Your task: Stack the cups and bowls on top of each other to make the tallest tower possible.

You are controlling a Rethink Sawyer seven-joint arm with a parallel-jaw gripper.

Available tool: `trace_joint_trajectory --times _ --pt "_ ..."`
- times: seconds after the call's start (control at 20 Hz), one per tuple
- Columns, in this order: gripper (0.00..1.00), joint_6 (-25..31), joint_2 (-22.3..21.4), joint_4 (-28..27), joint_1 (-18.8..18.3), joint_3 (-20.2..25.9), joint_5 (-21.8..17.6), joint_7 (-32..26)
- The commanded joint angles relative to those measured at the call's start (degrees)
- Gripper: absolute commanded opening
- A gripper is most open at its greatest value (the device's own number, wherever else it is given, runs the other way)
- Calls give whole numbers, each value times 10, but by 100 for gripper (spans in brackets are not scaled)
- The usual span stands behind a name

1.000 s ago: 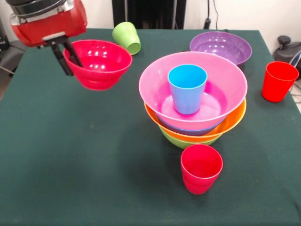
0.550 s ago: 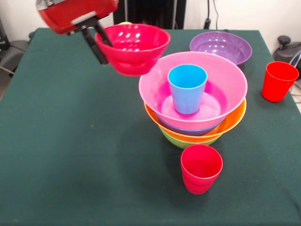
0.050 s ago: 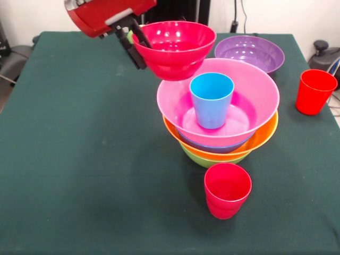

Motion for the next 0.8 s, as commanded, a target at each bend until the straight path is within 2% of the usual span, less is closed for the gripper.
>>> trace_joint_trajectory --times 0.05,0.35,0.8 --pt "0 -49 45 6 39 -21 -10 83" --pt "0 -68 62 3 52 -33 -8 97" --pt "0 -64 74 4 61 -47 -5 105"
